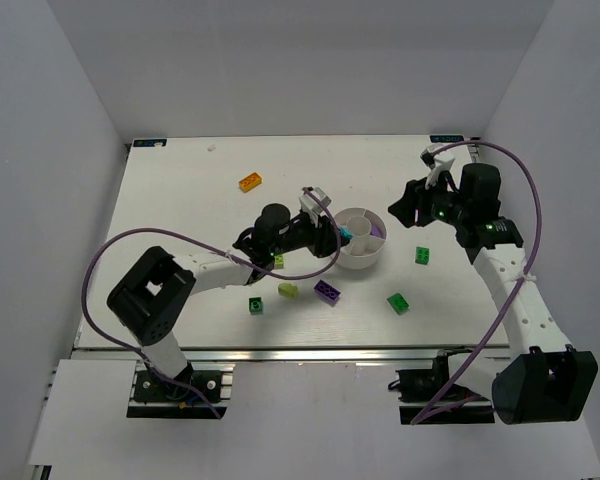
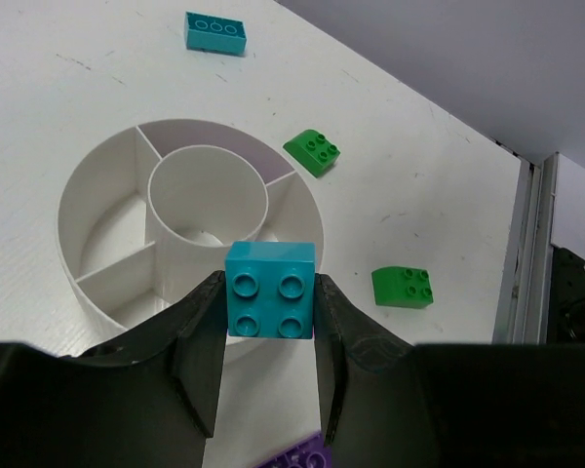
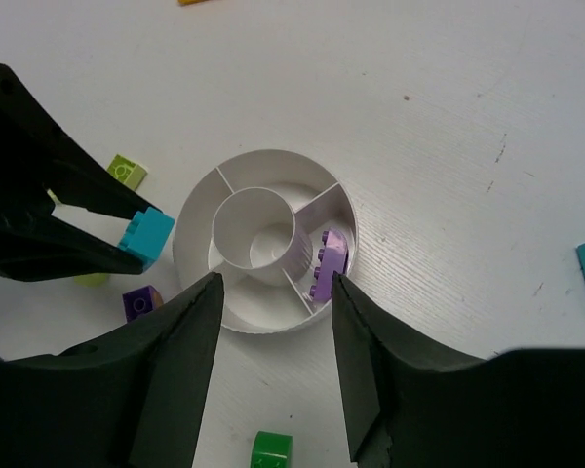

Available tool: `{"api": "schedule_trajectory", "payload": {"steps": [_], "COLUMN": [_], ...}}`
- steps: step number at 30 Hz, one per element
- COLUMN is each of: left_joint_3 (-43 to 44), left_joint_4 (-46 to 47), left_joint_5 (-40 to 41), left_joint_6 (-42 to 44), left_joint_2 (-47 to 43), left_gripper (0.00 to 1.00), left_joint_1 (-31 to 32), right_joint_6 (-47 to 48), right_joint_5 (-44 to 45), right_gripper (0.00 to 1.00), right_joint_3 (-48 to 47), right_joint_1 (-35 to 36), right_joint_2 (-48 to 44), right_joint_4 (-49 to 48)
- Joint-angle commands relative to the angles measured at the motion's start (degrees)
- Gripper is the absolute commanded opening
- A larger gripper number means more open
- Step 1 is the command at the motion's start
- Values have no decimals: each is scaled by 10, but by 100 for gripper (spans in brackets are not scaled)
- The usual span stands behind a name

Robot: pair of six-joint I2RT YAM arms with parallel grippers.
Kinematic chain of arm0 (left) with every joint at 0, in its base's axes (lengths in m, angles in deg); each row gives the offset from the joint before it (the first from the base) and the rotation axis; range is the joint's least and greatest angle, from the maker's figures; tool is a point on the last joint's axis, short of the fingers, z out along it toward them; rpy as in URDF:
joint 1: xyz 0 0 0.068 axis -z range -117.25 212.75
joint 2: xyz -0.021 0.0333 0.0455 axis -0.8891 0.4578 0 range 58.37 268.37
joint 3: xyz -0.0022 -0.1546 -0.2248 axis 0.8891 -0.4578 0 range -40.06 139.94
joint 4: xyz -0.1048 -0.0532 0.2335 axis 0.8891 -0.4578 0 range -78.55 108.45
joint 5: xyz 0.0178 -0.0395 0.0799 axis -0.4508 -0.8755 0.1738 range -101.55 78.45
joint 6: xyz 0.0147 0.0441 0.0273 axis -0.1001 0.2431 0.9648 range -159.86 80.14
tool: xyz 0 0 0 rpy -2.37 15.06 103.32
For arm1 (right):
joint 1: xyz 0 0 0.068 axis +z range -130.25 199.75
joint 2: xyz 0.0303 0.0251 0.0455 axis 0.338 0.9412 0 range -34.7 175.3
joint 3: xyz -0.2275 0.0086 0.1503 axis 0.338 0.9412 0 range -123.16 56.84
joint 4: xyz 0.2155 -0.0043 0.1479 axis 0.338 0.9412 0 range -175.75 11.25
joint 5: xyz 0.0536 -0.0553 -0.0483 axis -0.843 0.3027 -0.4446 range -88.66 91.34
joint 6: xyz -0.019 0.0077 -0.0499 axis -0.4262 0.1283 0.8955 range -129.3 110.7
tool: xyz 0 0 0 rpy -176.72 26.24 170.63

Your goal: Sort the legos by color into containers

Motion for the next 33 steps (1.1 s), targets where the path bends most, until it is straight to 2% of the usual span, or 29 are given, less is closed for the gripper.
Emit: {"api": "schedule_trajectory", "payload": {"steps": [1, 9, 19, 33], "left_joint_3": [33, 63, 53, 50], "left_joint_4": [31, 28, 33, 36], "left_joint_5": [-2, 4, 23, 46], "left_joint_6": [9, 16, 26, 36], "left_joint_2": [6, 53, 61, 76], "left_gripper": [8, 11, 13, 29], "left_joint_1": [3, 3, -2, -2], "right_joint_6": [10, 8, 4, 3], "right_joint_5": [-45, -80, -114, -143], "right_gripper": [54, 56, 58, 64], "right_joint_3": [8, 15, 22, 21], "right_joint_1": [-15, -32, -52, -80], "right_joint_2": [-3, -5, 1, 9], "right_joint_4": [-24, -23, -25, -20]}}
